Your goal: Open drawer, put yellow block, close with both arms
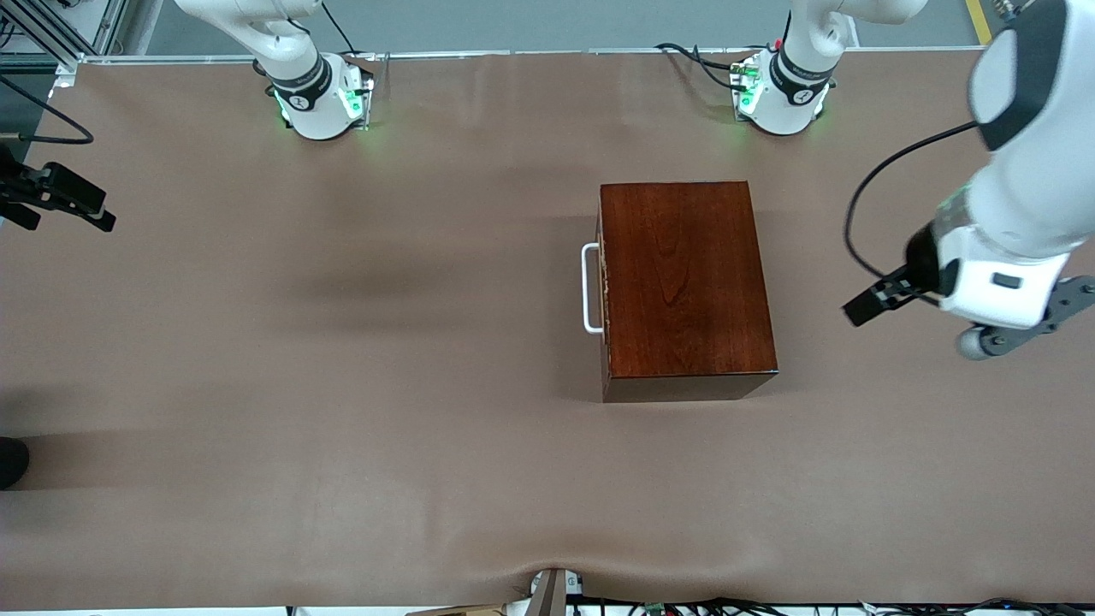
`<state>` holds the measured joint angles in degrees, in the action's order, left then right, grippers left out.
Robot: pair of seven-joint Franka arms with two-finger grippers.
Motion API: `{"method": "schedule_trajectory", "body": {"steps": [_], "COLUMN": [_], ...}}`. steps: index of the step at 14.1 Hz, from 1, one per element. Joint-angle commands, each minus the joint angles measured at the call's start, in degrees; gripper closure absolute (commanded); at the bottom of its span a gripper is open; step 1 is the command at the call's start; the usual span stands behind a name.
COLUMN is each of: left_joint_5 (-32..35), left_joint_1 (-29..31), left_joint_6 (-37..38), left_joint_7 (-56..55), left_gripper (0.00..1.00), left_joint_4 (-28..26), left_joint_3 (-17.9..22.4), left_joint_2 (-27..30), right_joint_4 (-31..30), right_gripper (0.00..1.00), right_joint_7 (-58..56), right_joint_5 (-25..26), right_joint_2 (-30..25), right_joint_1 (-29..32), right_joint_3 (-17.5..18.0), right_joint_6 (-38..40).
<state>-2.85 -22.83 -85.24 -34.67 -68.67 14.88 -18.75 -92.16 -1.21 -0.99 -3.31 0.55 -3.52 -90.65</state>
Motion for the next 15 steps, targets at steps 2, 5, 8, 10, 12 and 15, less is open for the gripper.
{"method": "schedule_trajectory", "body": {"steps": [2,5,8,10,12,15], "left_joint_5": [-0.31,-0.05,1.44,4.68,5.40,5.49], "left_joint_1": [1.55,5.59,12.44,15.95,21.22,22.74], "left_joint_6": [-0.19,-0.27,-0.36,-0.62,-0.80,-2.29], "left_joint_7": [5.57,9.69,12.25,15.05,19.18,21.83], "left_gripper": [0.00,0.00,0.00,0.00,0.00,0.00], "left_joint_4": [-7.79,-12.18,-16.48,-20.08,-23.33,-28.44], "left_joint_3": [-0.29,-2.30,-8.53,-13.27,-18.37,-19.71], "left_joint_2": [6.26,9.68,13.37,16.10,18.73,23.22], "right_joint_4": [0.31,0.23,0.23,0.14,0.14,0.23], "right_gripper": [0.00,0.00,0.00,0.00,0.00,0.00], "right_joint_7": [0.68,0.68,0.68,0.68,0.68,0.68], "right_joint_5": [-0.77,-0.77,-0.85,-0.85,-0.85,-0.85], "right_joint_2": [-0.03,-0.03,-0.03,0.23,0.23,0.32], "right_joint_1": [0.68,0.77,0.77,0.51,0.59,0.50], "right_joint_3": [0.36,0.36,0.36,0.36,0.36,0.36], "right_joint_6": [-0.84,-0.85,-0.85,-0.76,-0.84,-0.85]}}
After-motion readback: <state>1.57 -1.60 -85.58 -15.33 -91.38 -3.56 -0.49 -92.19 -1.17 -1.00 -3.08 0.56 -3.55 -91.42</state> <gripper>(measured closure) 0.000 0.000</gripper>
